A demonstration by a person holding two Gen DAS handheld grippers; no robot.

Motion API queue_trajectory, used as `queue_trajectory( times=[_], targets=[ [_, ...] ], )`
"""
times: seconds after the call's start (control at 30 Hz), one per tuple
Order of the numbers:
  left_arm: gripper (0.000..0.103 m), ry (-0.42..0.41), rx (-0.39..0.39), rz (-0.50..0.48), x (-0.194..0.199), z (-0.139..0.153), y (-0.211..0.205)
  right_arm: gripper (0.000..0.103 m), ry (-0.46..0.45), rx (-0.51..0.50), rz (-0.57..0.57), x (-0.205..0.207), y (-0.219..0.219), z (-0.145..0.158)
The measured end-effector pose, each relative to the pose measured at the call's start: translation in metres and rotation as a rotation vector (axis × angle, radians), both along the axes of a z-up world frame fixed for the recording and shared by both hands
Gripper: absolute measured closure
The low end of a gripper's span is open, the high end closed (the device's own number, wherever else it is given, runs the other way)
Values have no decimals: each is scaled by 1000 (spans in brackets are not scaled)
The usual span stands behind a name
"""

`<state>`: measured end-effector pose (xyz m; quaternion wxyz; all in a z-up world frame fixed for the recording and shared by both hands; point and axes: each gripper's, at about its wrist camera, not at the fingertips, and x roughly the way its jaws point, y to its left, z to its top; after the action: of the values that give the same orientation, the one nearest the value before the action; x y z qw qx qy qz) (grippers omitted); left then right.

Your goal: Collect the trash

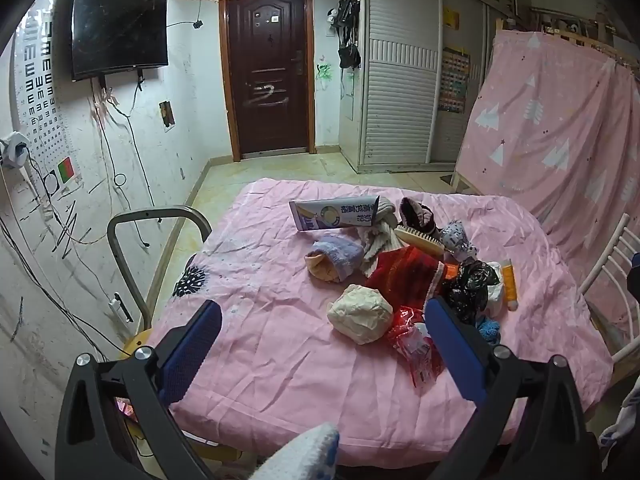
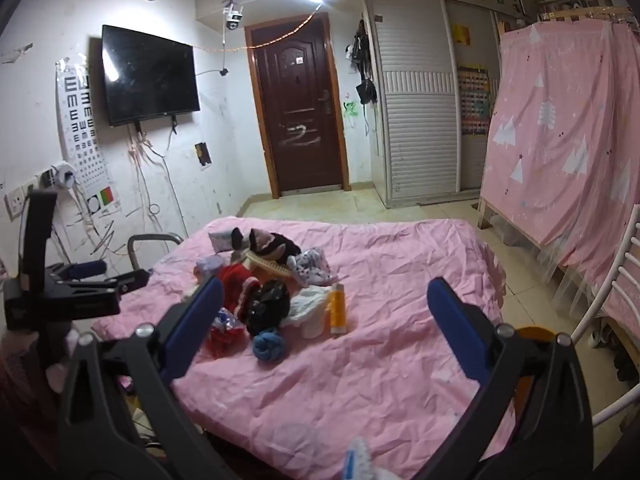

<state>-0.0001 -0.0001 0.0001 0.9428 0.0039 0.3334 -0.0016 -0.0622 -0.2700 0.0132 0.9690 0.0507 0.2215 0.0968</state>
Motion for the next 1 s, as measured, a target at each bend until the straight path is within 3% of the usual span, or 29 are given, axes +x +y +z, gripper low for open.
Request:
queue_trajectory(
  times=[1.0],
  targets=[
    [11,-14,16,7,2,7,2,4,-21,10,-10,3,-9,8]
  ],
)
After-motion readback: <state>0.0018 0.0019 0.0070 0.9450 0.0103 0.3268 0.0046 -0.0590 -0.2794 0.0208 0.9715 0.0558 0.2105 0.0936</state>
